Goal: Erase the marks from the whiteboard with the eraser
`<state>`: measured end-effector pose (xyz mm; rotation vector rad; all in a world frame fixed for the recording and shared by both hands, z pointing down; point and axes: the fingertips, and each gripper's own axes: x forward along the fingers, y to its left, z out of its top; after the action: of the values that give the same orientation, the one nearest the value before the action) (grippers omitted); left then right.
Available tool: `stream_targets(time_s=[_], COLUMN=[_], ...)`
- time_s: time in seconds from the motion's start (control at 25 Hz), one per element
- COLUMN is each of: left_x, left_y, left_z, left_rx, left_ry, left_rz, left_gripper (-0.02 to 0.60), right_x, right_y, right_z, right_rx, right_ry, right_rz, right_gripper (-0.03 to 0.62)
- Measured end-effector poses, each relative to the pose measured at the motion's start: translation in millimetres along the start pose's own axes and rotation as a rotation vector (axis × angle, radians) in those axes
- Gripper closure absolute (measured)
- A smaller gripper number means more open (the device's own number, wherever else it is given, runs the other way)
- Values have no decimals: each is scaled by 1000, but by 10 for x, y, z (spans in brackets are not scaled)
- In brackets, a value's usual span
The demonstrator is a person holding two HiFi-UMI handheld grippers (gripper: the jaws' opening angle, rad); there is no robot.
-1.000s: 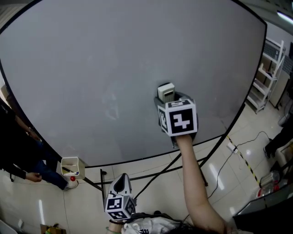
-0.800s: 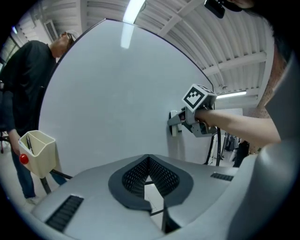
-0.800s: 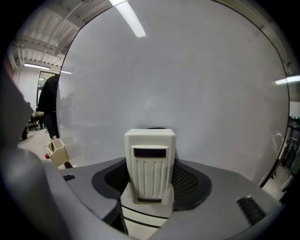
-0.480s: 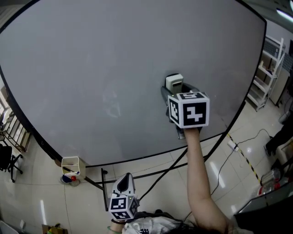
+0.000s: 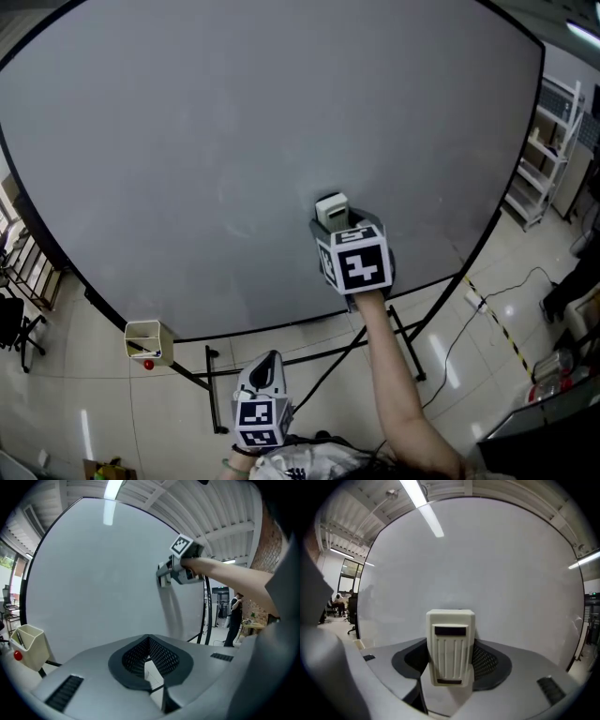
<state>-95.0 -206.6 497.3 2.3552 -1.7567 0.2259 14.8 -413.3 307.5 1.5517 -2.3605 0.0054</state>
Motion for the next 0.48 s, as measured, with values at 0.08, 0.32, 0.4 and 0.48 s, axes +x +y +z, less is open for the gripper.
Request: stream_targets(time_s=[0.08, 0.32, 0.4, 0.48], left_x=[8, 3, -16, -45], left_y=[-38, -162, -199, -246], left_z=[22, 27, 9, -7], left_rx=[11, 50, 53, 59], left_ry=[1, 14, 18, 24], left_rz=[1, -9, -18, -26], left_gripper=[591, 591, 591, 591], right_x=[-171, -104, 135, 239], right_y=[-156, -35, 224, 359], right_z=[560, 168, -573, -893], right_rx=[31, 157, 135, 89], right_ry=[-90, -65, 91, 158], right_rz=[3, 57, 88, 101], right_gripper=[316, 315, 315, 315])
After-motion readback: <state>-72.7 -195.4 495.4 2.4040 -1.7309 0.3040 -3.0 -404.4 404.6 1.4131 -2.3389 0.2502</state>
